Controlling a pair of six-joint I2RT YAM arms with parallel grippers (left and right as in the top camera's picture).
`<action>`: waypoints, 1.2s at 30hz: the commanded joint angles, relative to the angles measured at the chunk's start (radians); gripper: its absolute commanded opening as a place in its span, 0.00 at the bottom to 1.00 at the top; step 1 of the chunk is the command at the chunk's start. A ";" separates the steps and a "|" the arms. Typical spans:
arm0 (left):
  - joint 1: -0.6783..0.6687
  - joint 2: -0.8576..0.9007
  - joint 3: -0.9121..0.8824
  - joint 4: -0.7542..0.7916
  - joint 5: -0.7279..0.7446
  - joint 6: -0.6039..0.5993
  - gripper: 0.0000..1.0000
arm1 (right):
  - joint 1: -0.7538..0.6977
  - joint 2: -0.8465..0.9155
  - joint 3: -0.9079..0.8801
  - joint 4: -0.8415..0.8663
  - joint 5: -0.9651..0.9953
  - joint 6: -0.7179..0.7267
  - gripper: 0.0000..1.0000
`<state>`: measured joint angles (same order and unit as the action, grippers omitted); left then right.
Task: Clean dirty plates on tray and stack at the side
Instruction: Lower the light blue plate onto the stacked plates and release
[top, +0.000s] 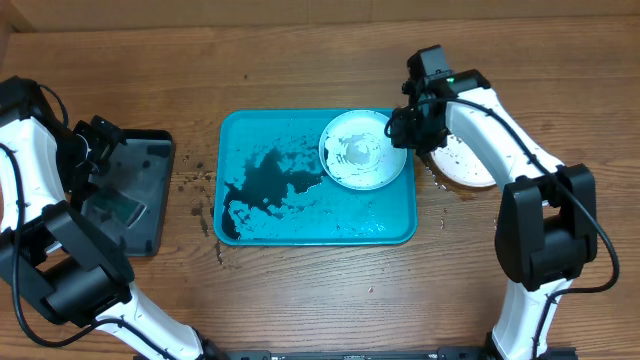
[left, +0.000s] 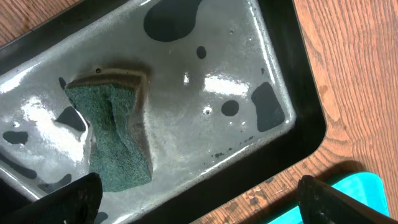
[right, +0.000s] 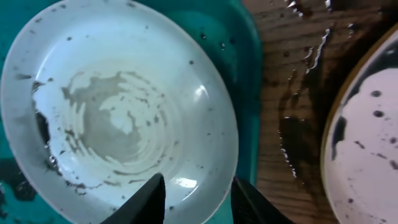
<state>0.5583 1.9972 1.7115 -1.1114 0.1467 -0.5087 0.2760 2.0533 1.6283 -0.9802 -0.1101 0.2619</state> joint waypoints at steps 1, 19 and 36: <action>0.004 0.000 0.019 -0.002 0.007 0.015 1.00 | 0.005 -0.029 -0.008 0.014 0.102 0.039 0.36; 0.004 0.000 0.019 -0.002 0.007 0.015 1.00 | 0.035 -0.010 -0.151 0.194 0.005 0.039 0.36; 0.004 0.000 0.019 -0.002 0.007 0.015 1.00 | 0.069 0.068 -0.151 0.235 -0.042 0.053 0.04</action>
<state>0.5583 1.9972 1.7115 -1.1114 0.1467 -0.5087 0.3267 2.1052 1.4826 -0.7673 -0.1463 0.3130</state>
